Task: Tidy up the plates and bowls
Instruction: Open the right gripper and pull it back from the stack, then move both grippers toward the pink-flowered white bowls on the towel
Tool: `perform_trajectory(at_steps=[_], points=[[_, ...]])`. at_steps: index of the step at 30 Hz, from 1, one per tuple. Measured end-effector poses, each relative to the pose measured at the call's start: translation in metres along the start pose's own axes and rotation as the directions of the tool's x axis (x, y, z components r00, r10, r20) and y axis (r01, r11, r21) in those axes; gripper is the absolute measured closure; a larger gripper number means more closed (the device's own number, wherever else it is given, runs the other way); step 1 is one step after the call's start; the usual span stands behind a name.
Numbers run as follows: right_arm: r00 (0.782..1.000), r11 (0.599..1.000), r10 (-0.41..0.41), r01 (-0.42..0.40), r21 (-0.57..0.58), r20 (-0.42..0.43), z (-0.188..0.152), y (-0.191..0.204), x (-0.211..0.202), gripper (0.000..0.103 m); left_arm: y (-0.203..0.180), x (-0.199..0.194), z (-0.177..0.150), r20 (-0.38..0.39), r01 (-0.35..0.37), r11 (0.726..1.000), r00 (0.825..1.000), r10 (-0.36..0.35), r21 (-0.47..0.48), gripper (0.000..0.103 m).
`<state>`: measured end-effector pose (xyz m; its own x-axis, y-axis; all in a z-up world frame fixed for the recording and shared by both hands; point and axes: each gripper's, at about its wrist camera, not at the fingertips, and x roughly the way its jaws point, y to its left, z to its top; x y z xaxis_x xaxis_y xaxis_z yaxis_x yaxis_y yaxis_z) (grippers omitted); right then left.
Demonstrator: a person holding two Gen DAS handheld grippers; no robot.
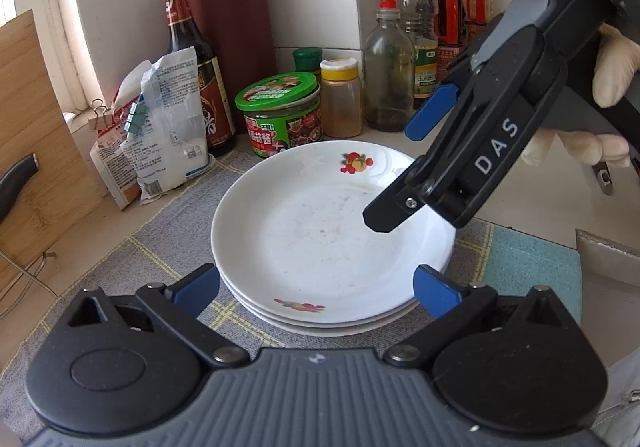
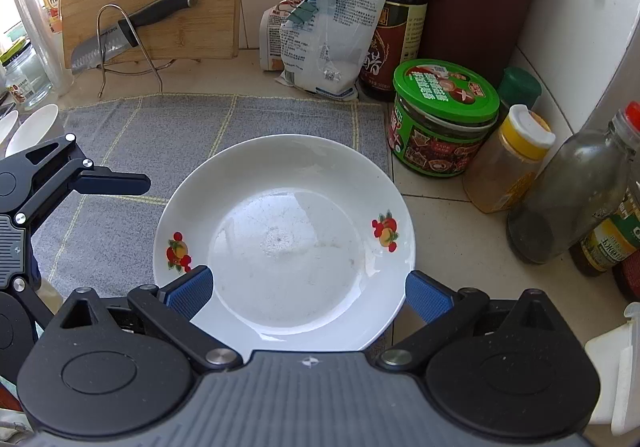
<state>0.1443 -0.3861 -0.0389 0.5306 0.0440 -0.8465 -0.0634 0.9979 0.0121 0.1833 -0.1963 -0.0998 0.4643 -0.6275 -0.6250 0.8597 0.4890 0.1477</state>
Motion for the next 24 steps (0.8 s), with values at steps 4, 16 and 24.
perform_trajectory(at_steps=[4,16,24], points=[[0.999,1.000,-0.014,0.015,-0.023,0.052,0.000,0.004,-0.006,0.000,-0.003,-0.009,0.001,0.025,-0.064,0.998,0.998,0.064,-0.005,0.001],[0.978,0.992,0.011,0.015,-0.124,0.208,0.001,0.021,-0.019,0.000,0.002,-0.045,-0.001,0.042,-0.227,0.948,0.969,0.242,-0.225,0.001],[0.957,0.974,0.122,-0.064,-0.219,0.261,-0.001,0.043,-0.018,0.000,-0.004,-0.072,-0.012,-0.023,-0.397,0.855,0.910,0.413,-0.334,0.001]])
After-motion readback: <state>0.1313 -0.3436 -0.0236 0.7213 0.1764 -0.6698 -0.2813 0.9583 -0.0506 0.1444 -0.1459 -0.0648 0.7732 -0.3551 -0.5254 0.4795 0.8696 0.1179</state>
